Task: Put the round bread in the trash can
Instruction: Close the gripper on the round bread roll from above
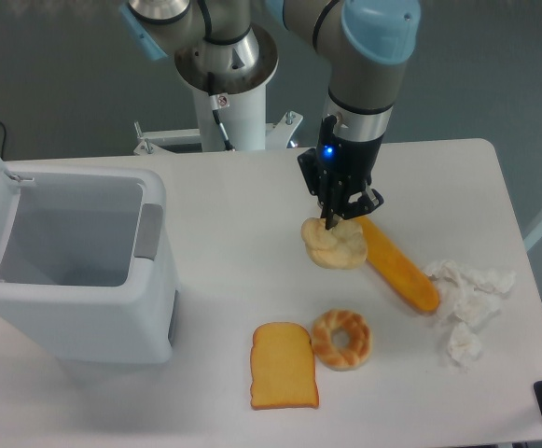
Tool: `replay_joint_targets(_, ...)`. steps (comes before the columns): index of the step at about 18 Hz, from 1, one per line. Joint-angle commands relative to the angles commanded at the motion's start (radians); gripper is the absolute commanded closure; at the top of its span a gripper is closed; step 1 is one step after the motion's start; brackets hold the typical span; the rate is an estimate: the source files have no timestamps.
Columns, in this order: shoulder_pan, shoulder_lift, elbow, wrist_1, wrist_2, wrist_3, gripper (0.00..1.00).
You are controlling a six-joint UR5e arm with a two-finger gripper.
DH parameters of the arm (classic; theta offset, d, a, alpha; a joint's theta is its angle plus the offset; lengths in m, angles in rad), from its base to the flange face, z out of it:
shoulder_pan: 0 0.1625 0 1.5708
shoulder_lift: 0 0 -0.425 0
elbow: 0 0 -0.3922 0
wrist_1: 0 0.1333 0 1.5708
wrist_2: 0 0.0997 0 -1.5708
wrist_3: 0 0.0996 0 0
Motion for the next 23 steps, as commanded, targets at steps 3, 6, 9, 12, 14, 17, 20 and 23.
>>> replay_joint_targets(3, 0.000, 0.000, 0.000, 0.000, 0.000, -0.005, 0.98)
replay_joint_targets(6, 0.000, -0.002, 0.002, 0.002, -0.003, -0.011, 0.98)
replay_joint_targets(9, 0.002, 0.000, 0.008, 0.002, -0.020, -0.012, 0.98)
replay_joint_targets(12, 0.003, 0.000, 0.015, -0.002, -0.025, -0.021, 0.98)
replay_joint_targets(14, 0.002, 0.000, 0.015, -0.002, -0.031, -0.031, 0.98)
replay_joint_targets(17, 0.000, -0.002, 0.021, 0.000, -0.037, -0.048, 0.98)
replay_joint_targets(20, 0.003, -0.002, 0.037, 0.000, -0.070, -0.075, 0.98)
replay_joint_targets(23, 0.002, -0.002, 0.040, 0.002, -0.086, -0.089, 0.98)
